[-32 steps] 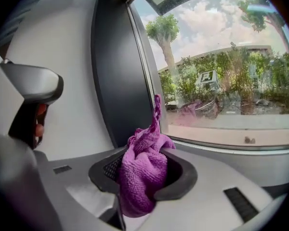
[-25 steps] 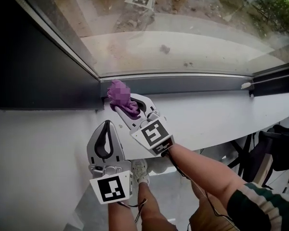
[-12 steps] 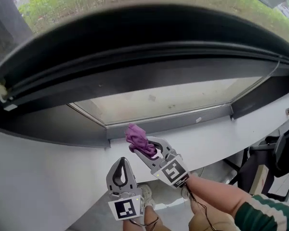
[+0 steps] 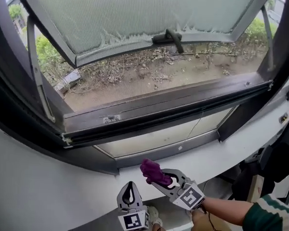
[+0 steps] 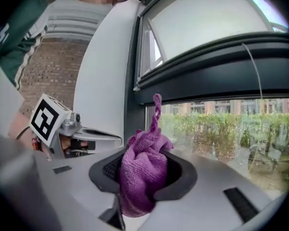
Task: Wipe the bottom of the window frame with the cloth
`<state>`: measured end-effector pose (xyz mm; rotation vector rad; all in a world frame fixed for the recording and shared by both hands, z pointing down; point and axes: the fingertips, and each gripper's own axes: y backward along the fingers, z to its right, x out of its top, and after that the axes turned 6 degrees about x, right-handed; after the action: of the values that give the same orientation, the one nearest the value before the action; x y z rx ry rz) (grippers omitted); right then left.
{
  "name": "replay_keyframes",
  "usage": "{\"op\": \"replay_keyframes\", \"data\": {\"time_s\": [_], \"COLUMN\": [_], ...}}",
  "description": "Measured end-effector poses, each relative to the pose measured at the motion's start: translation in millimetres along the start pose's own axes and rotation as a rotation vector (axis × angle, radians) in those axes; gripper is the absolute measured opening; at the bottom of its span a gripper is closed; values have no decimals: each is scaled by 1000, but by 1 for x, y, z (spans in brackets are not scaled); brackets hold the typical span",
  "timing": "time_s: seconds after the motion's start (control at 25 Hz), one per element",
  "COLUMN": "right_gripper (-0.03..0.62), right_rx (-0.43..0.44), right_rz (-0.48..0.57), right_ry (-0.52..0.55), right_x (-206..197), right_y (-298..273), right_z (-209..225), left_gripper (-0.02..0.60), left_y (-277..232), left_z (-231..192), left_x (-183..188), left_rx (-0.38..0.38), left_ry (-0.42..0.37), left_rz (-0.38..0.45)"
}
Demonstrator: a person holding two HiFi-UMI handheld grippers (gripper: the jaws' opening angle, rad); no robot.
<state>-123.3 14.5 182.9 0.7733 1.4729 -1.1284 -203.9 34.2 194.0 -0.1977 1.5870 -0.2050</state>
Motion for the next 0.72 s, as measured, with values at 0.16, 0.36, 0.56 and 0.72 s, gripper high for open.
{"op": "replay_keyframes", "data": {"time_s": [0.16, 0.36, 0.56, 0.72], "right_gripper": [149, 152, 153, 155], "right_rx": [-26, -80, -140, -191], "right_rz": [76, 130, 188, 227], "right_ry": [-41, -68, -91, -62], "right_x": [52, 104, 148, 180], "right_y": [30, 76, 121, 147], "right_z": [7, 15, 24, 33], "left_gripper": [6, 6, 6, 6], "left_y": [2, 22, 46, 53], "left_z": [14, 46, 75, 99], "left_x": [43, 93, 131, 170], "left_rx": [-11, -87, -158, -219], "left_ry": [0, -45, -98, -132], "left_rz": [33, 58, 62, 110]}}
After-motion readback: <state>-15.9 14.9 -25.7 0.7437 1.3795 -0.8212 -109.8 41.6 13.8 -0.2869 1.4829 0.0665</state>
